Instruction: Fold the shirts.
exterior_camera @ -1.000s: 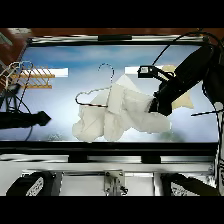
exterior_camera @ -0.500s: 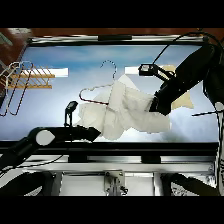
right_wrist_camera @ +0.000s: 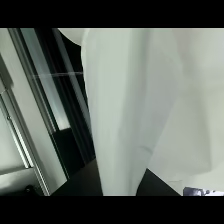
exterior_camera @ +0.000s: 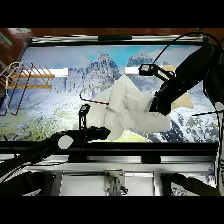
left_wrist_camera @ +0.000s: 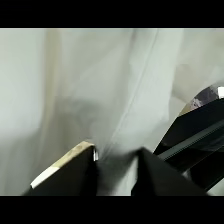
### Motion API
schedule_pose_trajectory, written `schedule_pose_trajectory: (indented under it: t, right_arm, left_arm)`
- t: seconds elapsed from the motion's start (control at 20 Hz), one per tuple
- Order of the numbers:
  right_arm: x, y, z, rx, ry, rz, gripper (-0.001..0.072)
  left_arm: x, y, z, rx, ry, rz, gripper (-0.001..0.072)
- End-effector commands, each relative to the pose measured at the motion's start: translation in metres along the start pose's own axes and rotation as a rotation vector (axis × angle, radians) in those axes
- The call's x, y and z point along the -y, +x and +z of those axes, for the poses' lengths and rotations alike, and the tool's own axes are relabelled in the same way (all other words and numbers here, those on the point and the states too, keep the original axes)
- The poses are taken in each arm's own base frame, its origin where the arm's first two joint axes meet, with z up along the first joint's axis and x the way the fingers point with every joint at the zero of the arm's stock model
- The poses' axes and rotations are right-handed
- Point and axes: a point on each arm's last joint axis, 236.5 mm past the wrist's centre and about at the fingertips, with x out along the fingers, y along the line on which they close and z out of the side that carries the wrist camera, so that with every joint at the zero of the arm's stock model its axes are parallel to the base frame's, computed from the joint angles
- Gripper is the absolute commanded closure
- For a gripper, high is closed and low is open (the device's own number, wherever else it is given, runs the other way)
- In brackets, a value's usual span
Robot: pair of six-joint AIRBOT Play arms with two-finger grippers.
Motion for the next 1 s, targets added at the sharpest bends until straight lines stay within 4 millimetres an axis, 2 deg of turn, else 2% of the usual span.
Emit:
schedule_pose_trajectory:
  t: [0.0, 0.05, 0.15, 0.25, 0.35, 0.45, 0.65, 0.8, 0.95]
  right_arm:
    - [-0.003, 0.000, -0.001, -0.006, 0.005, 0.010, 0.0660]
    - [-0.003, 0.000, -0.001, -0.003, 0.017, 0.013, 0.0660]
    - [-0.007, -0.001, 0.004, 0.019, 0.025, 0.025, 0.0660]
    - [-0.010, -0.005, 0.010, 0.045, 0.053, 0.016, 0.0660]
    - [-0.009, -0.010, 0.013, 0.063, 0.072, -0.008, 0.0661]
    - [-0.006, -0.013, 0.017, 0.089, 0.080, -0.037, 0.0661]
    - [0.001, -0.016, 0.030, 0.145, 0.078, -0.071, 0.0661]
    - [0.004, -0.018, 0.040, 0.187, 0.070, -0.079, 0.0662]
    - [-0.004, -0.022, 0.061, 0.275, 0.005, -0.054, 0.0662]
  left_arm:
    - [-0.002, 0.004, 0.013, 0.044, 0.009, 0.007, 0.0661]
    - [-0.002, 0.000, 0.023, 0.068, 0.032, 0.006, 0.0662]
    - [-0.015, -0.017, 0.064, 0.155, 0.033, 0.023, 0.0662]
    - [-0.046, -0.045, 0.114, 0.241, -0.035, 0.067, 0.0662]
    - [-0.078, -0.071, 0.145, 0.252, -0.053, 0.114, 0.0662]
    - [-0.098, -0.091, 0.157, 0.223, -0.047, 0.137, 0.0662]
    - [-0.121, -0.118, 0.178, 0.253, -0.073, 0.169, 0.0662]
    - [-0.125, -0.128, 0.193, 0.287, -0.077, 0.177, 0.0662]
    - [-0.123, -0.127, 0.193, 0.284, -0.074, 0.173, 0.0662]
